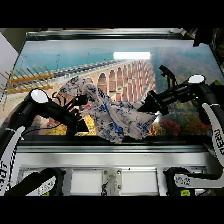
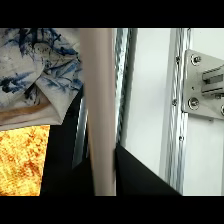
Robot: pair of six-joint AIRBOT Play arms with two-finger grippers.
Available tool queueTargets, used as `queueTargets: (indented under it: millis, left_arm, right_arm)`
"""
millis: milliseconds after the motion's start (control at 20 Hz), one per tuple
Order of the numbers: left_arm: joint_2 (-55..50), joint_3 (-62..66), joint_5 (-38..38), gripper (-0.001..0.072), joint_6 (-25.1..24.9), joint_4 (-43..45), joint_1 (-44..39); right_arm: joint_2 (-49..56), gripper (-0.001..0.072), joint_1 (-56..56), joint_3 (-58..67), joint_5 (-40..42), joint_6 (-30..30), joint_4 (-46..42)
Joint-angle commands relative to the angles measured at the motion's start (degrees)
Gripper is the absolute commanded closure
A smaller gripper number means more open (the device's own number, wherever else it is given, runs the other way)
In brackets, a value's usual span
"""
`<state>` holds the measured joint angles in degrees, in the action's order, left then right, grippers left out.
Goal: Fold the clothes and pants, and hang the long-sleeved shirts on hangers.
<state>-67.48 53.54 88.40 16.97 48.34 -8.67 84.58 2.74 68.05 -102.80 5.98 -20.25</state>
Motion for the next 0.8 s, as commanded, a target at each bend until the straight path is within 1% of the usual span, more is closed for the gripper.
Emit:
queueTargets:
  millis: [0, 350, 400, 450, 500, 550, 750]
  left_arm:
    - [-0.02, 0.07, -0.11, 0.0694, -0.07, 0.02, -0.04]
    - [-0.02, 0.07, -0.24, 0.0692, -0.04, 0.24, -0.04]
    - [-0.02, 0.07, -0.2, 0.0571, -0.04, 0.22, -0.04]
    - [-0.02, 0.07, -0.35, 0.0344, 0.96, 0.22, -0.04]
    - [-0.02, 0.07, -1.03, 0.03, 2.93, 0.22, -0.04]
    - [-0.02, 0.07, -1.51, 0.03, 4.46, 0.22, -0.04]
    - [0.17, 0.07, -1.46, 0.0298, 8.07, 0.2, 0.0]
  right_arm:
    - [0.04, 0.0695, -0.09, -0.02, -0.07, 1.55, 0.0]
    - [0.02, 0.0698, 0.02, 0.0, 1.05, 1.51, 2.45]
    - [0.02, 0.0698, 0.02, 0.0, 1.2, 1.51, 2.71]
    - [0.02, 0.0698, 0.02, 0.0, 1.6, 1.51, 2.78]
    - [0.02, 0.0699, 0.02, 0.0, 2.16, 1.51, 2.78]
    - [0.02, 0.0699, 0.02, 0.0, 2.62, 1.49, 2.8]
    - [0.02, 0.07, 0.02, 0.0, 4.07, 1.51, 4.59]
